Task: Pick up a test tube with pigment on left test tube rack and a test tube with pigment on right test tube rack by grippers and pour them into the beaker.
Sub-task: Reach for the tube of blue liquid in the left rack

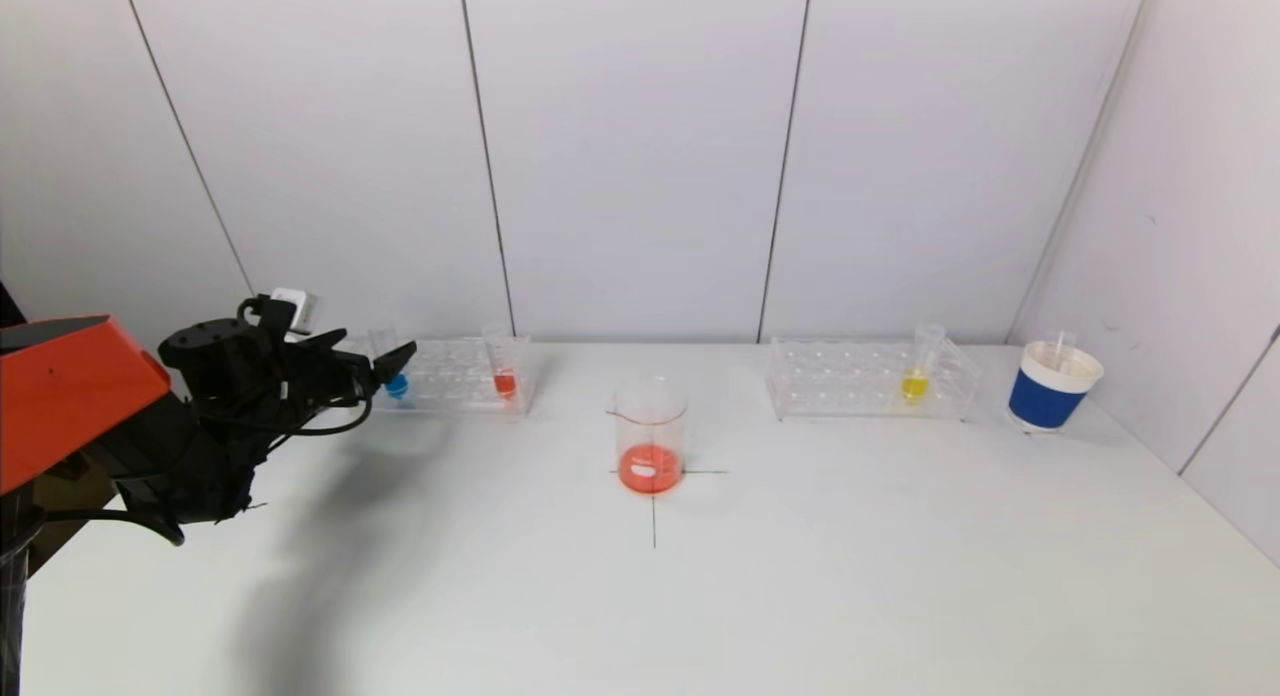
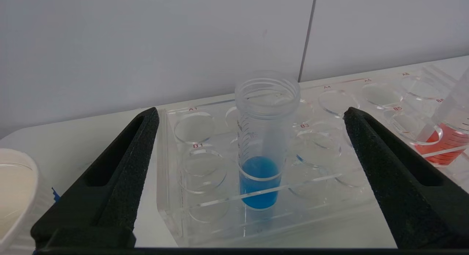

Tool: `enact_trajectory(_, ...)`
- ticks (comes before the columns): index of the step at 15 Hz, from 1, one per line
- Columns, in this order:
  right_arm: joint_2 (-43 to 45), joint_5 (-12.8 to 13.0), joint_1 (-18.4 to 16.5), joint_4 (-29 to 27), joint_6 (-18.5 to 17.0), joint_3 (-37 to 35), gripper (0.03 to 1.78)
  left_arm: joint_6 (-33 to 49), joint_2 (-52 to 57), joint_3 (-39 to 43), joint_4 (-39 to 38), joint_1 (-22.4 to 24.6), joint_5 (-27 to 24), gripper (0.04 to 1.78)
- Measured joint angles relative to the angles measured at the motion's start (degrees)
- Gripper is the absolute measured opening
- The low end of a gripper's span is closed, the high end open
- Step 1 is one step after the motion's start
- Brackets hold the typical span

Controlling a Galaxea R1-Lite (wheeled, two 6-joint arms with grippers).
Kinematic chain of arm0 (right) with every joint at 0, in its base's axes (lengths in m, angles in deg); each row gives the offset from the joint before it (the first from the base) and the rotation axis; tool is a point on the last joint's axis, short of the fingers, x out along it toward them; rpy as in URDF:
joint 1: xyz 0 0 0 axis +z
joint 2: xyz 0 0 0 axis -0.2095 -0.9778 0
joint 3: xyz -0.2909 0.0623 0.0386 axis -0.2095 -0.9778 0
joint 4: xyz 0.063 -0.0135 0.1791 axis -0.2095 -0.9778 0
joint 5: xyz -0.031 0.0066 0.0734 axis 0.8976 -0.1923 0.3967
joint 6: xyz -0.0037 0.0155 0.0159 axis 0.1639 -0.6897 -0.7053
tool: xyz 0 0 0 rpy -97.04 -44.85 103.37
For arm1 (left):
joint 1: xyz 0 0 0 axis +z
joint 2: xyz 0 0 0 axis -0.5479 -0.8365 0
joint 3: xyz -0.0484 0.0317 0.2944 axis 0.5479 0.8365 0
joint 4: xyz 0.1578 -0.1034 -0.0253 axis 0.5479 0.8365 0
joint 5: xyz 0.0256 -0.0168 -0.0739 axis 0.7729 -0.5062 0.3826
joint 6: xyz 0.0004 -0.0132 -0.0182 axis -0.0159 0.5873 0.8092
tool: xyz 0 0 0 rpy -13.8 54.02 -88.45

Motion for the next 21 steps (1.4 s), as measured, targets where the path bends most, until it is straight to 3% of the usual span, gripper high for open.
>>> enact_trajectory(21, 0.00, 0.00, 0.00, 0.00, -0.01, 0.00, 1.77, 0.02, -1.13, -2.56, 0.96, -0.88, 0.83, 1.76)
